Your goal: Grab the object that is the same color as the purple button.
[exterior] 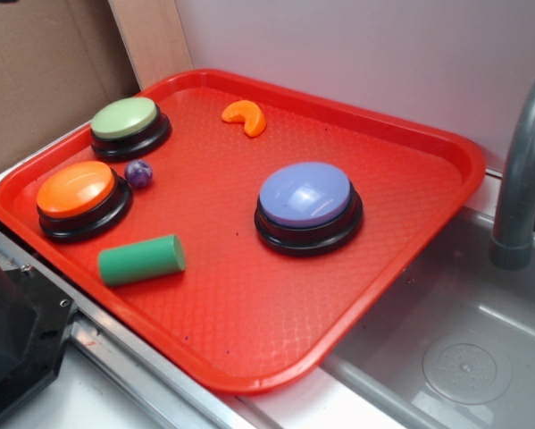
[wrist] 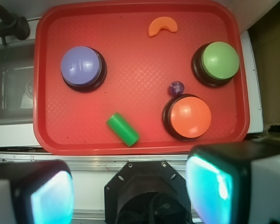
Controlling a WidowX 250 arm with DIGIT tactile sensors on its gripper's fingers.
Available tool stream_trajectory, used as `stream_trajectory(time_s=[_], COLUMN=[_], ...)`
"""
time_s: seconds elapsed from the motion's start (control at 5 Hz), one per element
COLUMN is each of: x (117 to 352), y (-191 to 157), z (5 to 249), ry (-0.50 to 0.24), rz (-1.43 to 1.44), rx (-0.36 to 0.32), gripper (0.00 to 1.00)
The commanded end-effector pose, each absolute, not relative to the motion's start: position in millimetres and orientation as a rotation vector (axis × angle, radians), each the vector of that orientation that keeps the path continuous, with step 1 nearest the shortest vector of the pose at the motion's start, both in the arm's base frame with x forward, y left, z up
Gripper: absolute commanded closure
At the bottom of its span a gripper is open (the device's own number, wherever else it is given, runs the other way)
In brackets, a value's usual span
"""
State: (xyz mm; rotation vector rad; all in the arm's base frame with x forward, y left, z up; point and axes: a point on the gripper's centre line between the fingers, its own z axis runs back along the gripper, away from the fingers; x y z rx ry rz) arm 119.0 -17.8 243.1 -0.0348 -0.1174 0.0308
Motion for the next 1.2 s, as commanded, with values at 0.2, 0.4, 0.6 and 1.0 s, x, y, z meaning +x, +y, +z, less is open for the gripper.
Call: stream_trajectory(time_s=[0.2, 0.4, 0.6, 1.0], x=[140.1, 160.2, 184.0, 206.4], y=[-4.5, 6.7, 26.8, 56.5], z=[221.1, 196.4, 164.2, 117.0], ry=[-0.165, -0.175, -0.162, -0.220], rz=[0.064, 0.047, 0.096, 0.176], rx=[-0.011, -0.006, 0.015, 0.009], gripper=[0.00, 0.00, 0.00, 0.00])
